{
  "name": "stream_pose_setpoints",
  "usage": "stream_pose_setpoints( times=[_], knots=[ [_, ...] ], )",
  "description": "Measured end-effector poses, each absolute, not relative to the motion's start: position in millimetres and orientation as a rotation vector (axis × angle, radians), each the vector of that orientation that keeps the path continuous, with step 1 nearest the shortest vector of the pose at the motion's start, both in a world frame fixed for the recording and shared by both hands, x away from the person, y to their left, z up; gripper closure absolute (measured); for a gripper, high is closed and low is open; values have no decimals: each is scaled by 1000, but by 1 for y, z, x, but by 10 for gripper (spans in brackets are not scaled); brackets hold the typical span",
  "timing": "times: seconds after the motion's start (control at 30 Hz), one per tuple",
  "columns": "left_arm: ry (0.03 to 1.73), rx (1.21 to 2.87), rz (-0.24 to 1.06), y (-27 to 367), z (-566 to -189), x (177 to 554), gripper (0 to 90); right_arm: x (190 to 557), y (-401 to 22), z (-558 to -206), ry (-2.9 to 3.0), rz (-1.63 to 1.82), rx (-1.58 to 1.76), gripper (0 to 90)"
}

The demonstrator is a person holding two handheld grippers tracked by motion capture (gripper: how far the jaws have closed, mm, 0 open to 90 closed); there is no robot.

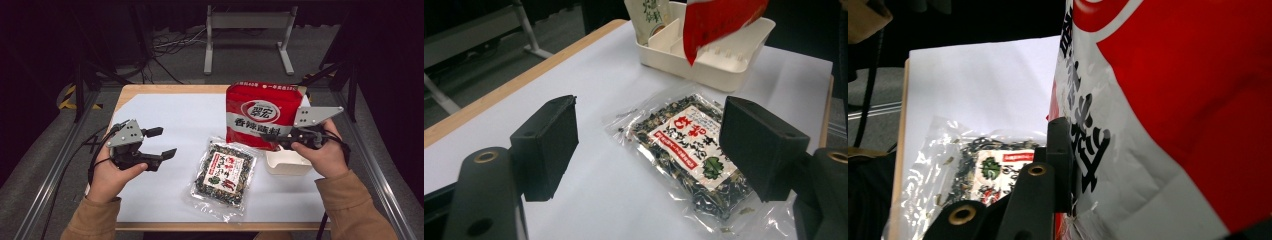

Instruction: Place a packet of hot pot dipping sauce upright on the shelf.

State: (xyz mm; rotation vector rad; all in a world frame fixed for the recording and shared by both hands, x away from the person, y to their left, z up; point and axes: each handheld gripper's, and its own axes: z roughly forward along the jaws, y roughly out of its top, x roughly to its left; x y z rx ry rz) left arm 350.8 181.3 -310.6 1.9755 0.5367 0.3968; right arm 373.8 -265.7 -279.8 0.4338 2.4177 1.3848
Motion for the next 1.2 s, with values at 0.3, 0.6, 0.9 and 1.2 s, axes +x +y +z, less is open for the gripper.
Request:
stream_pose_setpoints(
  times=[0.3,0.6,0.9,1.2],
  knots=[
    [581,1975,402,190,-320,357,227,384,-303,-271,2329,1368,521,800],
    [633,1986,408,197,-329,364,207,391,-332,-275,2267,1342,583,800],
    [662,1985,410,203,-334,368,203,400,-348,-275,2256,1297,622,801],
    [691,1991,417,209,-339,367,200,415,-361,-276,2266,1271,615,801]
  ],
)
